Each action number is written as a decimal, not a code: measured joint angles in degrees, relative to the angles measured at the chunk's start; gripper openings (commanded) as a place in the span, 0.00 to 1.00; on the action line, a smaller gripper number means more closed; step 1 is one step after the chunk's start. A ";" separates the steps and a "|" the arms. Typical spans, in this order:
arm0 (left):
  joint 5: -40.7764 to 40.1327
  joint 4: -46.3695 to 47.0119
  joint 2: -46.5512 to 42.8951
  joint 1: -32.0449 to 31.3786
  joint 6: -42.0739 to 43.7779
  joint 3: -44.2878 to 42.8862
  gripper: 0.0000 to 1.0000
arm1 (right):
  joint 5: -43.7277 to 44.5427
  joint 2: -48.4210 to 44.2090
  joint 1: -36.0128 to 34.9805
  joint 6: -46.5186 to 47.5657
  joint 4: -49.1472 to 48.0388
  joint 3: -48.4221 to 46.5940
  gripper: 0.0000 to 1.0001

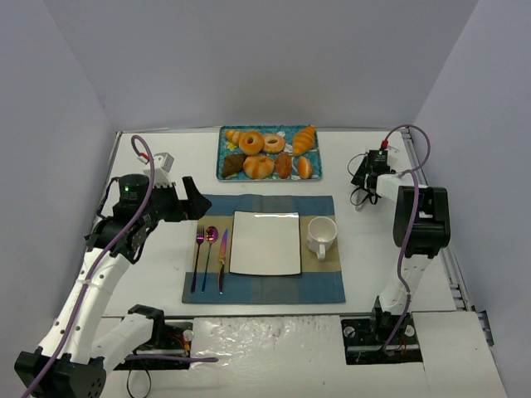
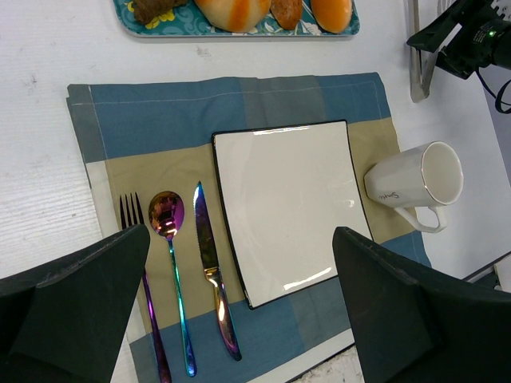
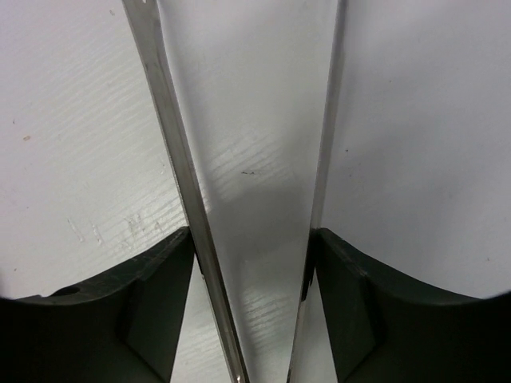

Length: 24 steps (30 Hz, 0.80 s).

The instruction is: Place the bread

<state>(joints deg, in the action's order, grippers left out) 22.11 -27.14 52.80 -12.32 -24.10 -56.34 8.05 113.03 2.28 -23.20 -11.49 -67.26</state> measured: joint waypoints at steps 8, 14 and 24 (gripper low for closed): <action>0.13 0.02 0.00 0.00 0.00 0.00 0.97 | -1.11 -1.59 -1.08 -1.02 2.31 0.88 0.43; 0.15 0.02 0.00 0.00 0.00 0.00 0.97 | -0.49 -4.66 -2.67 -0.91 7.70 1.19 0.43; 0.15 0.02 0.00 0.00 0.00 0.00 0.97 | 3.64 -15.33 -7.26 0.75 15.48 -2.04 0.43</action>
<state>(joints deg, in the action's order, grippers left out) 22.26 -27.11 52.80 -12.32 -24.10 -56.34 11.70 97.71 -4.99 -22.45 4.00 -69.29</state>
